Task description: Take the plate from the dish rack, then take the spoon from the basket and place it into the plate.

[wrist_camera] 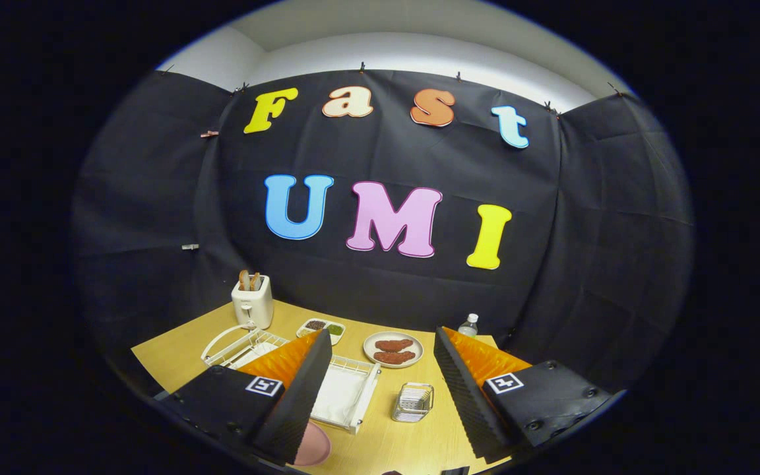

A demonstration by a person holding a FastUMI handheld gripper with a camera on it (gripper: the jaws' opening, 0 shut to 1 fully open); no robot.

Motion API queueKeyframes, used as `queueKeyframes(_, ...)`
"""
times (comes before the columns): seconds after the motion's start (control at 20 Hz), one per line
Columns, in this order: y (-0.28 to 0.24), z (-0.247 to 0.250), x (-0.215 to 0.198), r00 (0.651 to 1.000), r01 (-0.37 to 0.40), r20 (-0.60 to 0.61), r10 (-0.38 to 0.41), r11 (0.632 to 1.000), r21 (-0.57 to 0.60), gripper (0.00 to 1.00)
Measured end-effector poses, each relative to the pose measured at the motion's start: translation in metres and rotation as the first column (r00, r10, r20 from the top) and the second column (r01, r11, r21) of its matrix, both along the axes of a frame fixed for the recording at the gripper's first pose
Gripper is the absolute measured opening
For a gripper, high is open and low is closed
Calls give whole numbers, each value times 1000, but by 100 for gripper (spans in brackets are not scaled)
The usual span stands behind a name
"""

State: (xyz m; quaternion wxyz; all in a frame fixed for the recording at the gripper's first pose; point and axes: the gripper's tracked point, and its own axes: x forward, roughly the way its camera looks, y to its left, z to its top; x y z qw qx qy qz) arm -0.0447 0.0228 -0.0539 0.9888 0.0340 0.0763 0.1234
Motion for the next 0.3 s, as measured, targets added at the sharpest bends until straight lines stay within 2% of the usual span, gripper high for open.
queueKeyframes(0.3, -3, -6, 4, 1000, 18, -21, -18, 1000, 11, 98)
